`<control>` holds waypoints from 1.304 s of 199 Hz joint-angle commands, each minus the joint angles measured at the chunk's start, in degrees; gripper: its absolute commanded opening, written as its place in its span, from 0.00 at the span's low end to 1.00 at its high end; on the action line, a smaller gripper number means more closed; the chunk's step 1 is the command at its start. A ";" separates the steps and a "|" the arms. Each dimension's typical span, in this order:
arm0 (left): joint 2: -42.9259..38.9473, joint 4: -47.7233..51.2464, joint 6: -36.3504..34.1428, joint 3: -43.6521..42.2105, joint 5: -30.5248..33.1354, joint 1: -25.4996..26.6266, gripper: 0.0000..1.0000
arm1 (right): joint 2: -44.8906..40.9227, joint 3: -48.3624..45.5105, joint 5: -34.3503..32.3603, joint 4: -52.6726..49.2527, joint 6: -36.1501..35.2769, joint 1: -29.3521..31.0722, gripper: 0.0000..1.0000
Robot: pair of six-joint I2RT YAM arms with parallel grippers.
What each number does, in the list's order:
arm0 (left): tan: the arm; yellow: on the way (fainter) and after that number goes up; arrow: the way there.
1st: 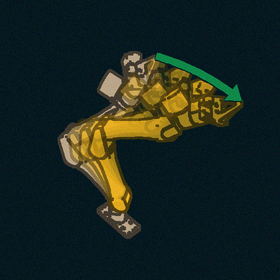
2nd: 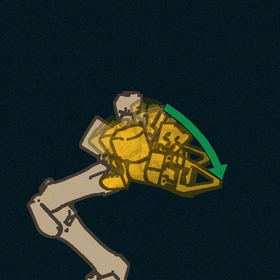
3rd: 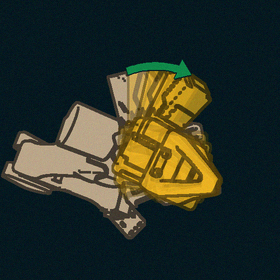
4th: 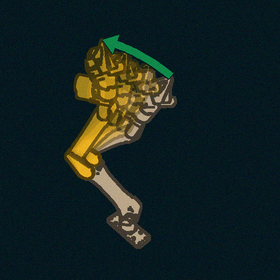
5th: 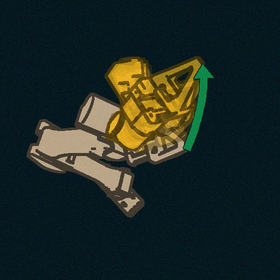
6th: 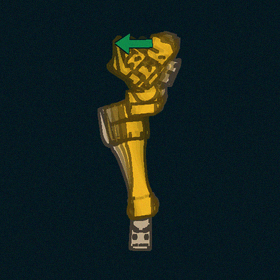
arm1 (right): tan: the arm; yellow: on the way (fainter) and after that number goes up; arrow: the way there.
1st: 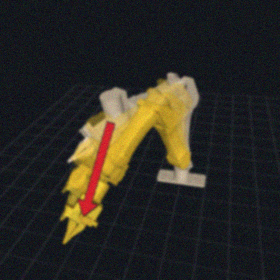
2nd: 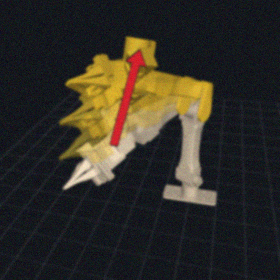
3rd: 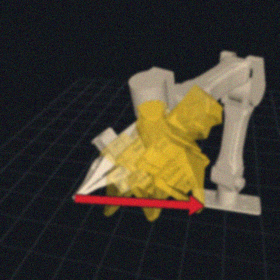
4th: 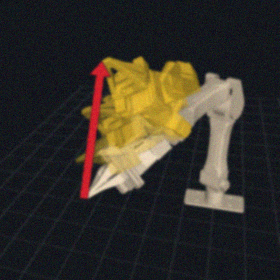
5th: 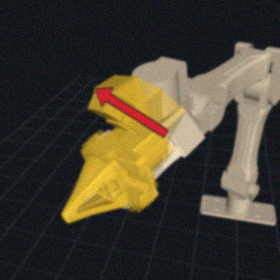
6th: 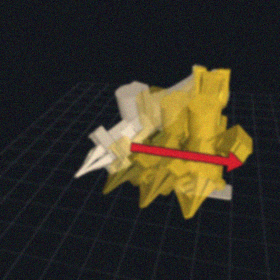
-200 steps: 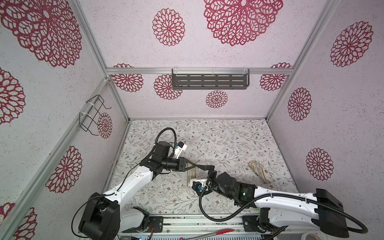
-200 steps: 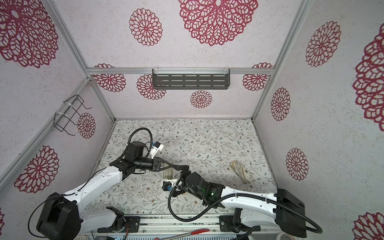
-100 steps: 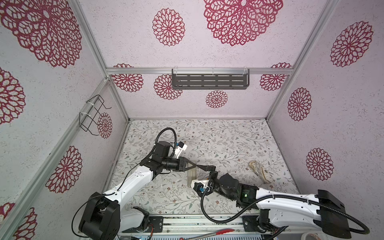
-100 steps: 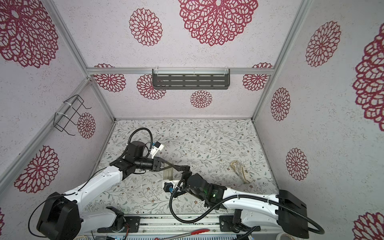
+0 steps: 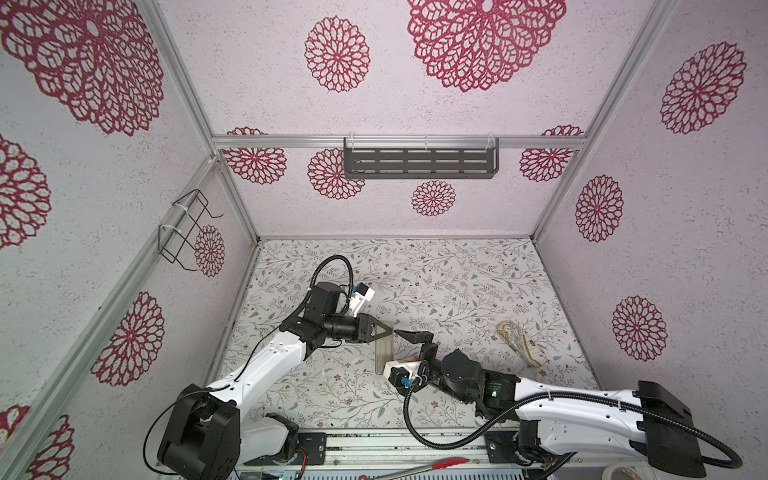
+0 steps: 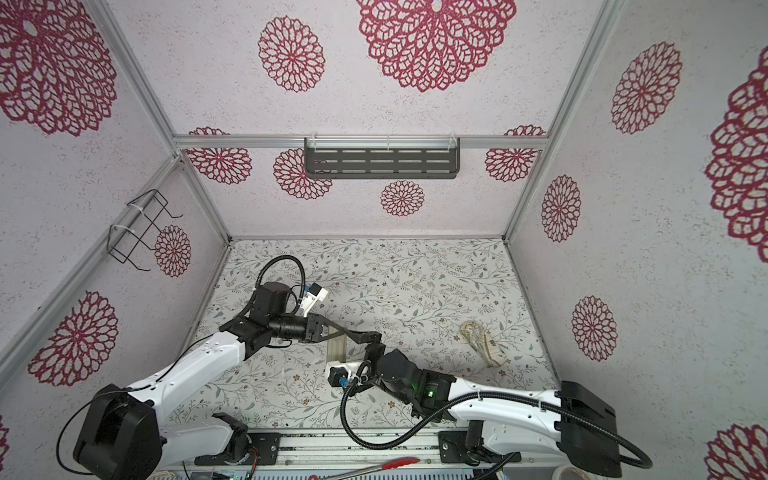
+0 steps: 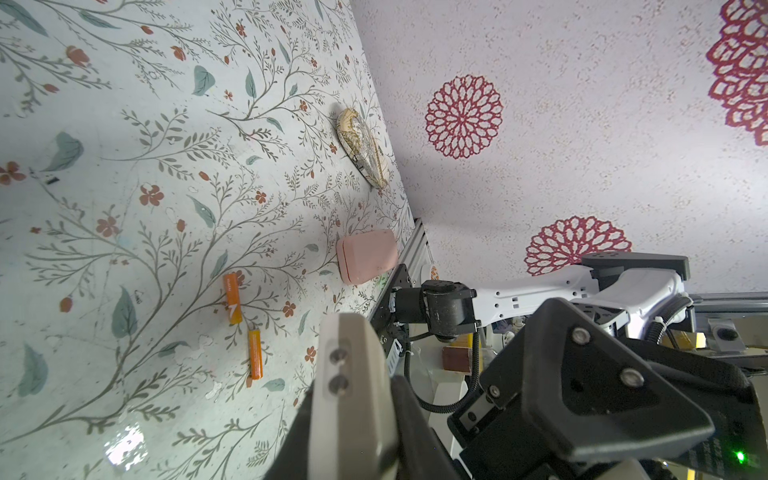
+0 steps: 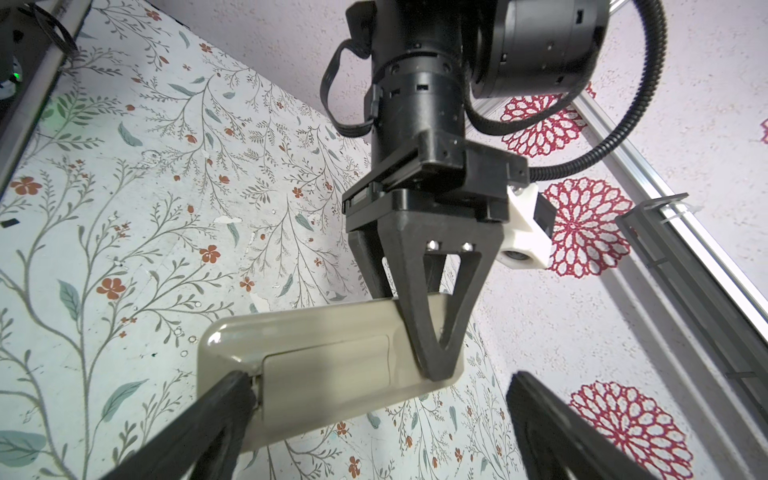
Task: Load the batteries into the remote control
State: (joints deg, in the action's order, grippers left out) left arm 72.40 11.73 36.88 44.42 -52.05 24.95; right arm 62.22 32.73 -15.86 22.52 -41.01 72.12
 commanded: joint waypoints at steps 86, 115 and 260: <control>0.02 2.03 -0.47 0.58 -3.27 0.37 0.00 | -2.37 -0.30 -5.02 6.84 -1.26 -0.05 0.99; 0.02 1.93 -0.37 0.63 -3.23 0.36 0.00 | -2.22 -0.39 -4.66 6.92 -1.31 -0.01 0.99; -0.50 1.32 0.12 0.58 -2.89 -0.76 0.00 | -1.28 -0.68 -2.38 5.34 -1.34 0.04 0.99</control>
State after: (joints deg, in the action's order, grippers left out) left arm 72.40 11.84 37.12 44.42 -52.27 24.58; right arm 61.58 32.21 -16.29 23.33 -41.56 72.60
